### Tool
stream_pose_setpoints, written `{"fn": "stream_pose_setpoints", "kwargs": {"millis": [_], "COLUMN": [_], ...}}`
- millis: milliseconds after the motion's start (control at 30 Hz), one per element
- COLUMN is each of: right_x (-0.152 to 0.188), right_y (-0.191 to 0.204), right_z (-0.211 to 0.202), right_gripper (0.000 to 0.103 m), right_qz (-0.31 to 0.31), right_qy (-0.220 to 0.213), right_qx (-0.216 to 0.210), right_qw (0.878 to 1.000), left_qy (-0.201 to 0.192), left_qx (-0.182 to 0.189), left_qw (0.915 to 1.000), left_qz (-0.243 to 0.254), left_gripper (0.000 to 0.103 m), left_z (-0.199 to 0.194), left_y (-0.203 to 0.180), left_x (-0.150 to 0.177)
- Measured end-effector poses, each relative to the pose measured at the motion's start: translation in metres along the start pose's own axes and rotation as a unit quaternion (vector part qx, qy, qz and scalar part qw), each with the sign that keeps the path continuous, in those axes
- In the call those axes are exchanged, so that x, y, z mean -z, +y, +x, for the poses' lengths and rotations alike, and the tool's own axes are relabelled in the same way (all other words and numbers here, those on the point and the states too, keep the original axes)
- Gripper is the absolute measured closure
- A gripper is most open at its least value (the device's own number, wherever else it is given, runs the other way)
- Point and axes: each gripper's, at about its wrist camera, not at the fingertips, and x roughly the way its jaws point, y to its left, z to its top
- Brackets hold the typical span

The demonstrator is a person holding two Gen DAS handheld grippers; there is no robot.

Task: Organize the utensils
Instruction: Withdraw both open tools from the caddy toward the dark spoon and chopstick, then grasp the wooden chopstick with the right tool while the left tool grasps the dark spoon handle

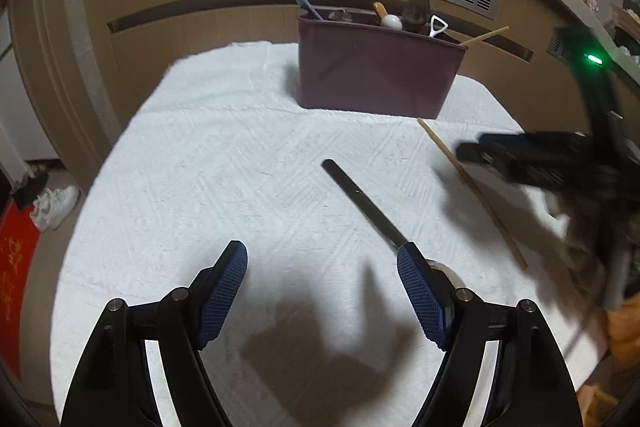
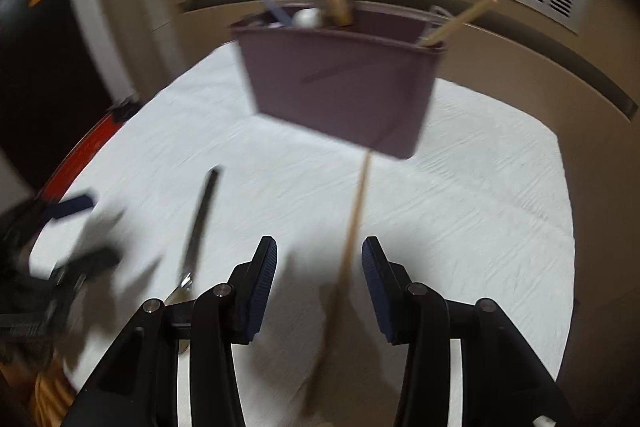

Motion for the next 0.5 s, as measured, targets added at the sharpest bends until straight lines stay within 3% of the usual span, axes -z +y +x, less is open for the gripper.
{"fn": "stream_pose_setpoints", "kwargs": {"millis": [133, 267, 433, 500], "right_x": [-0.031, -0.032, -0.015, -0.008], "right_y": [-0.009, 0.0, 0.003, 0.004], "right_z": [0.039, 0.062, 0.04, 0.026], "right_gripper": [0.069, 0.094, 0.097, 0.097], "right_qz": [0.023, 0.006, -0.002, -0.007], "right_qy": [0.01, 0.044, 0.033, 0.024], "right_qx": [0.025, 0.035, 0.016, 0.011], "right_qw": [0.999, 0.998, 0.999, 1.0], "left_qy": [0.011, 0.027, 0.067, 0.085], "left_qx": [0.005, 0.009, 0.055, 0.059], "left_qw": [0.9999, 0.9995, 0.9944, 0.9913], "left_qz": [-0.004, -0.012, -0.059, -0.08], "left_gripper": [0.025, 0.025, 0.029, 0.037], "left_z": [0.006, 0.011, 0.029, 0.041], "left_y": [-0.002, 0.002, 0.003, -0.001], "left_x": [-0.003, -0.004, -0.018, -0.028]}}
